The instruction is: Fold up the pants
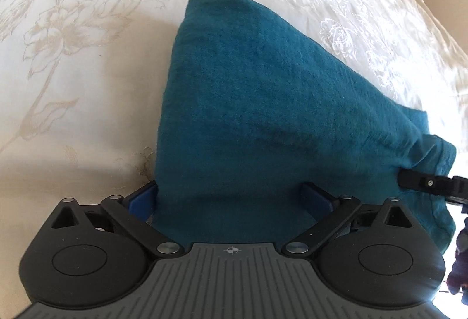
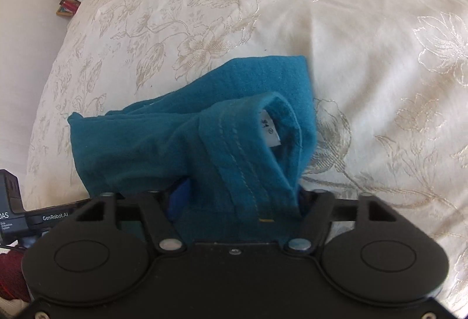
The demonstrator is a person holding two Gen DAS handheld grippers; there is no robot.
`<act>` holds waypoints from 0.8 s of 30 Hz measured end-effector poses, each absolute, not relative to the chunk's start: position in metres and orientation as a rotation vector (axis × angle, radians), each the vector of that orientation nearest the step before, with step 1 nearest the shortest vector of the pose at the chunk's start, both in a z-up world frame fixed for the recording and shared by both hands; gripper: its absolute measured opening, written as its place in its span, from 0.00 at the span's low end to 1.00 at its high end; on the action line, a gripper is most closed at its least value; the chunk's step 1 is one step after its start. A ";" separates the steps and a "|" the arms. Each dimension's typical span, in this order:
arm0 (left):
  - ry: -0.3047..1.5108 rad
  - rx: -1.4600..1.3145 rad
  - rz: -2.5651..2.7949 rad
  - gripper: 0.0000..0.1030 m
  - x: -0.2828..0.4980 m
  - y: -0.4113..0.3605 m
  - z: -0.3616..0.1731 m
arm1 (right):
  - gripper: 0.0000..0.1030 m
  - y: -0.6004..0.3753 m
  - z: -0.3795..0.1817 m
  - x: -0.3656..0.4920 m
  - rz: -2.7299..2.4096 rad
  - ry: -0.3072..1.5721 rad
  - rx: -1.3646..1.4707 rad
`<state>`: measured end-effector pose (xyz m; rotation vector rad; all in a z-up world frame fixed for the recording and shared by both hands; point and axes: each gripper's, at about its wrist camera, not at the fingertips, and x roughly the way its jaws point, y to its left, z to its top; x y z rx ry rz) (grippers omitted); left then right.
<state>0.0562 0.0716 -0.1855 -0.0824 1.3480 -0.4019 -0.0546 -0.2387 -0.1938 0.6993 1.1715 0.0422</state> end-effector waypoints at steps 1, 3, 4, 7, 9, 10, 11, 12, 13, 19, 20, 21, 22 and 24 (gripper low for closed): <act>1.347 -0.106 -0.390 0.78 0.057 0.076 -0.184 | 0.42 -0.241 -0.191 -0.056 0.051 1.168 0.710; 1.329 -0.145 -0.373 0.24 0.058 0.088 -0.176 | 0.33 -0.242 -0.180 -0.060 0.069 1.157 0.706; 1.335 -0.173 -0.384 0.10 0.058 0.092 -0.172 | 0.28 -0.239 -0.173 -0.060 0.078 1.152 0.689; 1.259 -0.137 -0.406 0.08 0.047 0.088 -0.149 | 0.25 -0.228 -0.145 -0.056 0.123 1.120 0.603; 1.187 -0.109 -0.415 0.07 0.039 0.086 -0.128 | 0.24 -0.225 -0.126 -0.053 0.163 1.082 0.587; 1.160 -0.119 -0.418 0.07 0.038 0.085 -0.118 | 0.23 -0.224 -0.115 -0.050 0.185 1.060 0.577; 1.129 -0.130 -0.412 0.07 0.040 0.086 -0.107 | 0.23 -0.222 -0.104 -0.046 0.206 1.041 0.561; 1.103 -0.140 -0.408 0.07 0.042 0.087 -0.097 | 0.23 -0.221 -0.095 -0.041 0.224 1.023 0.542; 1.063 -0.151 -0.406 0.07 0.049 0.088 -0.085 | 0.23 -0.219 -0.084 -0.034 0.242 1.000 0.521; 0.903 -0.189 -0.376 0.08 0.109 0.090 -0.037 | 0.25 -0.217 -0.042 0.035 0.324 0.858 0.529; 0.902 -0.193 -0.365 0.08 0.122 0.091 -0.038 | 0.25 -0.216 -0.040 0.054 0.324 0.845 0.539; 0.908 -0.187 -0.354 0.11 0.136 0.093 -0.040 | 0.28 -0.216 -0.040 0.071 0.320 0.840 0.550; 0.926 -0.159 -0.333 0.17 0.150 0.089 -0.046 | 0.35 -0.216 -0.042 0.088 0.307 0.836 0.546; 0.955 -0.113 -0.251 0.17 0.177 0.086 -0.064 | 0.53 -0.215 -0.055 0.120 0.208 0.866 0.479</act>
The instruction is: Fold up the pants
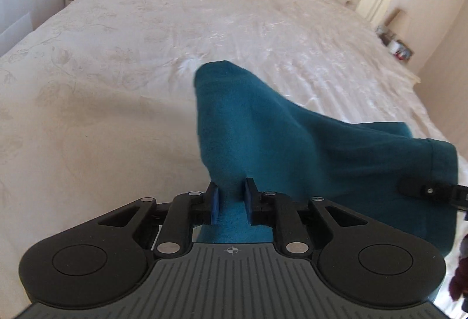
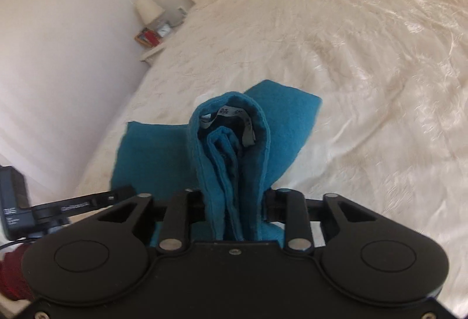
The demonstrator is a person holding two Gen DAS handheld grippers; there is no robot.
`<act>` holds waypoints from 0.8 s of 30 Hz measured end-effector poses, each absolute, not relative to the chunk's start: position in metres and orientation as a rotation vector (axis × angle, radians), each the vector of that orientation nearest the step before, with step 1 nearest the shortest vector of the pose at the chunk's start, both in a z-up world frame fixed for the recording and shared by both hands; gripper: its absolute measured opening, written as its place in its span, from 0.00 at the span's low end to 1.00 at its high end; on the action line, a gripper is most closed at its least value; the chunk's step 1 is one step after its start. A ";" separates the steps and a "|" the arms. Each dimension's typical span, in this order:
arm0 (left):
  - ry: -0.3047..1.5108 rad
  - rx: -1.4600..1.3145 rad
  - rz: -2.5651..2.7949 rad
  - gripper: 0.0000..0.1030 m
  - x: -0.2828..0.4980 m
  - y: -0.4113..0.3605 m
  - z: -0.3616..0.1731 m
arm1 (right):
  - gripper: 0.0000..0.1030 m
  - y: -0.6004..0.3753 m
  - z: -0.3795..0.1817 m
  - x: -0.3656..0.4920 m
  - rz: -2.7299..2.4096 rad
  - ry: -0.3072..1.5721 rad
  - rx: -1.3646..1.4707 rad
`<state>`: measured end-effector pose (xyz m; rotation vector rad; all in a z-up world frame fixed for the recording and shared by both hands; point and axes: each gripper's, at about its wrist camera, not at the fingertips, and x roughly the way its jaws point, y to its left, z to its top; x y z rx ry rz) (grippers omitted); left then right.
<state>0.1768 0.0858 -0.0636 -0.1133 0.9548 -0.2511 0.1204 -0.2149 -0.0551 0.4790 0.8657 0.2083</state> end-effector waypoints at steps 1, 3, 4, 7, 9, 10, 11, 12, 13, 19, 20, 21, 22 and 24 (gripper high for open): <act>0.969 -0.103 -0.201 0.17 0.184 0.090 -0.071 | 0.57 -0.215 -0.067 0.136 0.135 0.900 0.446; 1.004 -0.103 -0.115 0.16 0.198 0.097 -0.082 | 0.56 -0.221 -0.085 0.158 0.019 0.956 0.409; 1.013 -0.119 -0.090 0.16 0.200 0.103 -0.081 | 0.56 -0.226 -0.090 0.163 -0.041 0.972 0.390; 0.976 -0.145 -0.089 0.16 0.188 0.113 -0.070 | 0.50 -0.225 -0.078 0.159 -0.071 0.906 0.344; 0.963 -0.111 -0.108 0.16 0.182 0.102 -0.069 | 0.49 -0.211 -0.064 0.153 0.003 0.837 0.293; 0.961 -0.102 -0.122 0.16 0.180 0.095 -0.070 | 0.48 -0.200 -0.061 0.155 0.053 0.822 0.265; 0.963 -0.103 -0.139 0.16 0.180 0.090 -0.074 | 0.48 -0.189 -0.062 0.156 0.095 0.823 0.241; 0.970 -0.107 -0.158 0.17 0.179 0.084 -0.079 | 0.48 -0.178 -0.065 0.157 0.132 0.836 0.212; 0.986 -0.106 -0.177 0.17 0.178 0.077 -0.086 | 0.47 -0.168 -0.072 0.158 0.157 0.854 0.186; 1.150 -0.035 -0.176 0.17 0.148 0.065 -0.139 | 0.45 -0.141 -0.134 0.139 0.142 1.065 0.142; 1.165 -0.030 -0.172 0.17 0.142 0.067 -0.144 | 0.44 -0.141 -0.140 0.131 0.132 1.090 0.139; 1.177 -0.024 -0.166 0.17 0.135 0.069 -0.148 | 0.43 -0.144 -0.143 0.123 0.125 1.106 0.142; 1.193 -0.021 -0.155 0.16 0.130 0.072 -0.150 | 0.43 -0.148 -0.146 0.117 0.118 1.111 0.152; 1.221 -0.036 -0.139 0.16 0.125 0.077 -0.152 | 0.43 -0.152 -0.143 0.108 0.113 1.104 0.166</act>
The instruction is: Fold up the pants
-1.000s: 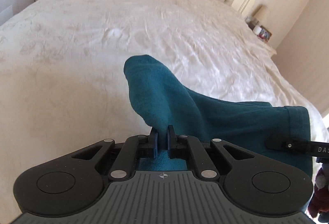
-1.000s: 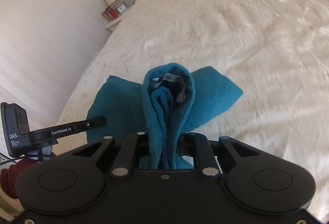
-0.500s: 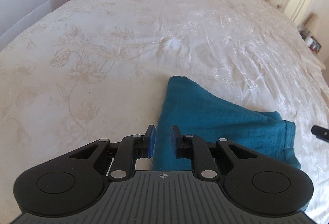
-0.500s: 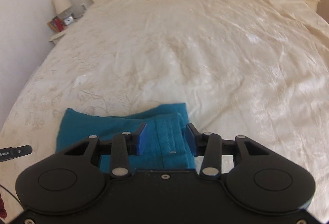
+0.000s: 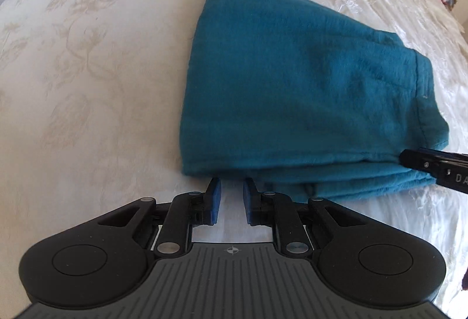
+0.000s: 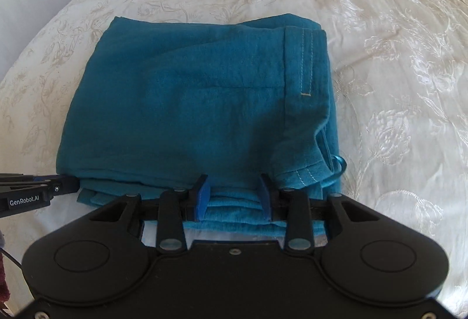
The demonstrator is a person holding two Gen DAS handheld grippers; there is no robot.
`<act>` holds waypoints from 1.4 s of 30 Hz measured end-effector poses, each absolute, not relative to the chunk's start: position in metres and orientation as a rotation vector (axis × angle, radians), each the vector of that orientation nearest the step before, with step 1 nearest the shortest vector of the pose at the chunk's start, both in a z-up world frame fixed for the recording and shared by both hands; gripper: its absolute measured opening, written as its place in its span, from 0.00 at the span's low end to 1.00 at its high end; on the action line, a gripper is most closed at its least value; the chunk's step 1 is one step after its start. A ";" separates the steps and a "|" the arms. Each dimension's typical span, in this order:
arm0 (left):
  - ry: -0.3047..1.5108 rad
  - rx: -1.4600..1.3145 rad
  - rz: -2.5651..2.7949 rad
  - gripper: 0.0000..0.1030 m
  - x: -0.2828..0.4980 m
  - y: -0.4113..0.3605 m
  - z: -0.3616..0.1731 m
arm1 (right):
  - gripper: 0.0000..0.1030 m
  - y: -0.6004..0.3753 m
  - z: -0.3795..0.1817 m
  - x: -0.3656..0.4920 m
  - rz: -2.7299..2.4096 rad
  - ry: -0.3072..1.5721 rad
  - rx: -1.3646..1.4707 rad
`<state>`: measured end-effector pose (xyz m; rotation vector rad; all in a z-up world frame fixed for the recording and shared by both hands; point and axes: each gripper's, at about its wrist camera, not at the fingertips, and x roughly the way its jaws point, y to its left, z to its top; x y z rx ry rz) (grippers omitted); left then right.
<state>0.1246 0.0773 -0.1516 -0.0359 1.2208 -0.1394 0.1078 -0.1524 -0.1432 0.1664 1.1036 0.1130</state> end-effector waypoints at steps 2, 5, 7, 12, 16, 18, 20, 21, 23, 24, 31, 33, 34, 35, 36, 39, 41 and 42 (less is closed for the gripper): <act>1.207 -0.051 -0.121 0.16 0.118 0.083 -0.144 | 0.43 -0.156 -0.133 0.103 0.107 1.082 0.179; 1.151 -0.066 -0.120 0.16 0.109 0.086 -0.121 | 0.44 -0.162 -0.109 0.096 0.094 1.032 0.202; 1.104 -0.069 -0.122 0.16 0.102 0.085 -0.102 | 0.44 -0.164 -0.091 0.085 0.088 0.993 0.213; 0.996 -0.064 -0.101 0.17 0.082 0.080 -0.052 | 0.48 -0.163 -0.054 0.060 0.066 0.921 0.204; 0.948 -0.046 -0.030 0.19 0.067 0.073 -0.024 | 0.48 -0.162 -0.034 0.039 0.050 0.895 0.218; 0.954 -0.041 -0.035 0.19 0.061 0.071 -0.015 | 0.49 -0.160 -0.027 0.029 0.046 0.892 0.219; 0.944 -0.008 -0.015 0.19 0.053 0.067 -0.006 | 0.49 -0.159 -0.020 0.020 0.044 0.884 0.220; 0.934 0.017 -0.006 0.20 0.048 0.065 -0.002 | 0.49 -0.159 -0.017 0.015 0.046 0.878 0.221; 0.934 0.058 0.017 0.21 0.042 0.060 0.004 | 0.49 -0.158 -0.010 0.006 0.049 0.866 0.223; 0.947 0.067 0.023 0.21 0.039 0.058 0.007 | 0.49 -0.157 -0.007 0.003 0.051 0.861 0.225; 0.961 0.013 -0.011 0.21 0.017 0.057 0.016 | 0.54 -0.152 0.013 -0.025 0.054 0.828 0.228; 0.952 0.041 -0.004 0.21 0.012 0.053 0.019 | 0.54 -0.151 0.017 -0.031 0.050 0.827 0.226; 0.940 0.063 -0.002 0.21 0.008 0.050 0.022 | 0.54 -0.150 0.019 -0.033 0.047 0.827 0.228; 0.926 0.089 0.000 0.21 0.005 0.047 0.024 | 0.54 -0.150 0.021 -0.035 0.045 0.828 0.231; 0.912 0.117 0.005 0.21 0.002 0.043 0.026 | 0.55 -0.149 0.023 -0.037 0.044 0.828 0.233; 0.885 0.169 0.025 0.21 -0.004 0.035 0.031 | 0.55 -0.148 0.027 -0.042 0.035 0.833 0.229; 0.893 0.150 0.007 0.21 -0.006 0.034 0.033 | 0.58 -0.146 0.030 -0.045 0.029 0.832 0.228; 0.903 0.130 -0.005 0.21 -0.006 0.035 0.034 | 0.60 -0.145 0.032 -0.046 0.027 0.832 0.226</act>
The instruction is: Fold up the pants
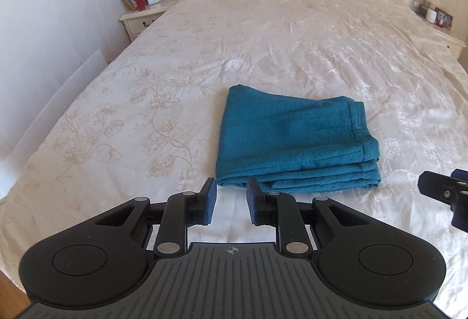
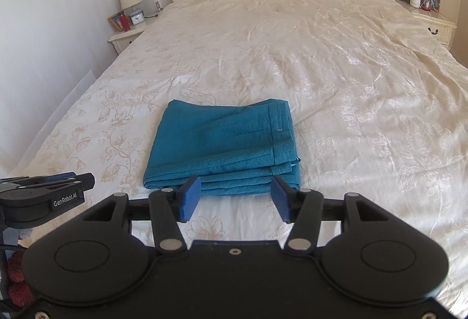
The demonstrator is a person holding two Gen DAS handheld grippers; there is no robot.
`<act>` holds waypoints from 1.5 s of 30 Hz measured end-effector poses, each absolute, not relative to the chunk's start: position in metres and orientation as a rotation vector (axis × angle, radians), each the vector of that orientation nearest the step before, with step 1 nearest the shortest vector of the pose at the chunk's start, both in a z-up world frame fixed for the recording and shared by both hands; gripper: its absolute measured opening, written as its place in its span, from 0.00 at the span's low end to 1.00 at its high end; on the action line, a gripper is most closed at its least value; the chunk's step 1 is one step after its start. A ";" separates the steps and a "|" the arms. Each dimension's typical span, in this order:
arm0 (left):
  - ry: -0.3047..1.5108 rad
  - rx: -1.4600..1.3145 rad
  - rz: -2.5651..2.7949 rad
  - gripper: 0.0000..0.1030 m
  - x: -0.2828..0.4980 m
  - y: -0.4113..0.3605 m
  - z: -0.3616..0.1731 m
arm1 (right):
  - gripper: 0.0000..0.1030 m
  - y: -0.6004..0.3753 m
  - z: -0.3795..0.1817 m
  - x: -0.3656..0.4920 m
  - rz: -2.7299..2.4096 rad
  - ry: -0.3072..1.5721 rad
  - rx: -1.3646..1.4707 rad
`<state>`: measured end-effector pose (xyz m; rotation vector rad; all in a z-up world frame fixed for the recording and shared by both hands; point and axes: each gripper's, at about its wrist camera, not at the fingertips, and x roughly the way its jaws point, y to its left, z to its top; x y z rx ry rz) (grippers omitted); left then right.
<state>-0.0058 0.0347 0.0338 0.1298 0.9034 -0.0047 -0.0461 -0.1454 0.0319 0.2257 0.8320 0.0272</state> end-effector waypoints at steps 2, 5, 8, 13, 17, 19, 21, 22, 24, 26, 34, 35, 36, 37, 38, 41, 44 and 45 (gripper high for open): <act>0.934 0.085 -0.026 0.21 -0.005 0.037 0.033 | 0.61 -0.144 0.035 -0.048 0.021 0.831 0.214; 0.962 0.031 -0.048 0.21 -0.007 0.039 0.031 | 0.62 -0.142 0.038 -0.048 0.013 0.835 0.195; 0.995 -0.011 -0.065 0.21 -0.008 0.041 0.029 | 0.62 -0.142 0.041 -0.049 0.023 0.833 0.195; 1.027 -0.006 -0.031 0.21 -0.011 0.037 0.025 | 0.62 -0.142 0.043 -0.049 0.035 0.841 0.194; 1.047 -0.011 -0.019 0.21 -0.014 0.034 0.022 | 0.62 -0.143 0.042 -0.051 0.030 0.849 0.190; 1.054 -0.010 -0.016 0.21 -0.015 0.033 0.020 | 0.63 -0.144 0.041 -0.051 0.023 0.860 0.191; 1.062 -0.008 -0.019 0.21 -0.017 0.031 0.019 | 0.63 -0.146 0.040 -0.051 0.019 0.871 0.190; 1.065 -0.007 -0.018 0.21 -0.018 0.031 0.018 | 0.63 -0.147 0.039 -0.051 0.018 0.876 0.189; 1.069 -0.002 -0.015 0.21 -0.019 0.028 0.017 | 0.63 -0.149 0.038 -0.052 0.016 0.882 0.190; 1.072 0.005 -0.011 0.21 -0.020 0.025 0.016 | 0.63 -0.151 0.037 -0.052 0.013 0.890 0.189; 1.072 0.031 0.001 0.21 -0.023 0.014 0.015 | 0.63 -0.160 0.032 -0.051 0.001 0.918 0.184; 1.071 0.033 0.002 0.21 -0.023 0.013 0.015 | 0.63 -0.161 0.031 -0.050 0.003 0.920 0.184; 1.071 0.035 0.004 0.21 -0.023 0.011 0.015 | 0.63 -0.162 0.031 -0.050 0.004 0.921 0.184; 1.071 0.037 0.005 0.21 -0.023 0.011 0.015 | 0.63 -0.163 0.031 -0.049 0.006 0.922 0.184; 1.070 0.039 0.008 0.21 -0.023 0.009 0.015 | 0.63 -0.164 0.030 -0.049 0.007 0.923 0.185; 1.067 0.043 0.016 0.21 -0.023 0.006 0.015 | 0.63 -0.167 0.029 -0.047 0.011 0.928 0.189; 1.067 0.046 0.021 0.21 -0.022 0.005 0.015 | 0.63 -0.170 0.027 -0.045 0.014 0.932 0.191; 1.068 0.045 0.023 0.21 -0.022 0.004 0.015 | 0.63 -0.170 0.027 -0.045 0.015 0.933 0.192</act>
